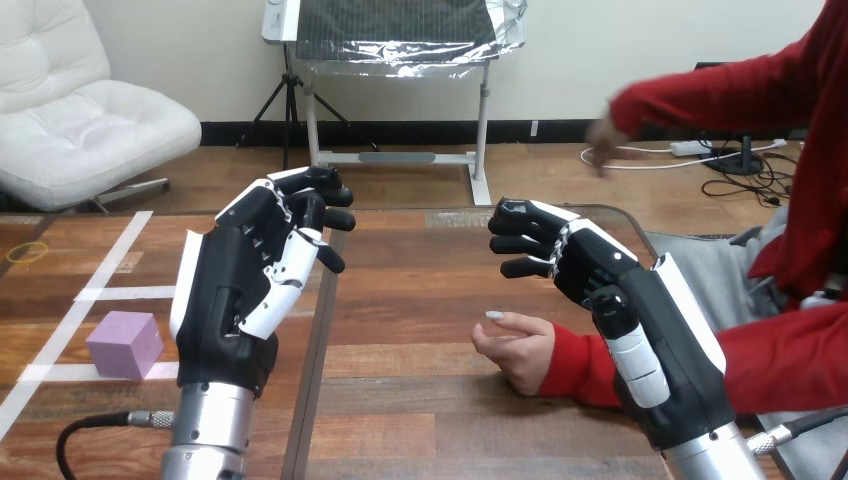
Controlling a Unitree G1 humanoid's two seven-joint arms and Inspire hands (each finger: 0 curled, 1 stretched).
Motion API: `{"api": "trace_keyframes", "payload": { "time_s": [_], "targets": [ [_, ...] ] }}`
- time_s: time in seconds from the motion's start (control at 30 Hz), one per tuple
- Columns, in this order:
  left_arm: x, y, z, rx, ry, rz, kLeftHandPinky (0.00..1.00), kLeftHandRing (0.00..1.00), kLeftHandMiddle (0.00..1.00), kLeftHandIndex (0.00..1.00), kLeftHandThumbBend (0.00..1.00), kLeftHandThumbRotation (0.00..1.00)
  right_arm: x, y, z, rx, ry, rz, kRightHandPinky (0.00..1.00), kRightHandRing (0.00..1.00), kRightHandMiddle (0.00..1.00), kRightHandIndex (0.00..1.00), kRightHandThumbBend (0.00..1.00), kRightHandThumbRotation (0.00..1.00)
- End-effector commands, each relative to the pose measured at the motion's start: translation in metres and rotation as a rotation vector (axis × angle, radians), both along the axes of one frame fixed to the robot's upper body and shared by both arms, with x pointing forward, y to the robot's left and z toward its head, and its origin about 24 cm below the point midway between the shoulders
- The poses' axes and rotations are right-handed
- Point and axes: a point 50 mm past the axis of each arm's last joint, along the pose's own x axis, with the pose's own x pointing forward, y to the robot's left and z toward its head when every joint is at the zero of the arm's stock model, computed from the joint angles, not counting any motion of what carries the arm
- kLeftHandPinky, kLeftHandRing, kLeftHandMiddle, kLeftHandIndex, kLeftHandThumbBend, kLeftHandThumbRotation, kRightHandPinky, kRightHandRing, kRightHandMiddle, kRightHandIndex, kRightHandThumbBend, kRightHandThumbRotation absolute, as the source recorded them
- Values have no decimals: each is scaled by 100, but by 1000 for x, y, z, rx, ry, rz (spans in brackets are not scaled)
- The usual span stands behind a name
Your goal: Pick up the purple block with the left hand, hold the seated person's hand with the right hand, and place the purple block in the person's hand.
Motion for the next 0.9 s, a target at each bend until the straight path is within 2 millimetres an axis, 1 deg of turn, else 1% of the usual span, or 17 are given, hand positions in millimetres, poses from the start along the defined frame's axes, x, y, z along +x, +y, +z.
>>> {"api": "trace_keyframes", "payload": {
  "time_s": [0.0, 0.6, 0.8, 0.87],
  "targets": [
    [6, -2, 16, 12, -69, -13, 36, 59, 62, 61, 23, 40, 4, -2, 14, -11, -71, -2, 72, 78, 80, 80, 82, 100],
    [7, -1, 15, 38, -71, -3, 37, 59, 62, 61, 20, 39, 5, -2, 14, -10, -70, -6, 71, 77, 80, 80, 81, 100],
    [11, 2, 14, 78, -64, 4, 39, 60, 63, 62, 19, 39, 5, -2, 14, -12, -71, -9, 71, 77, 80, 80, 81, 100],
    [12, 3, 13, 94, -59, 4, 41, 61, 65, 64, 21, 39, 5, -2, 14, -12, -71, -10, 71, 77, 80, 80, 81, 100]
  ]
}}
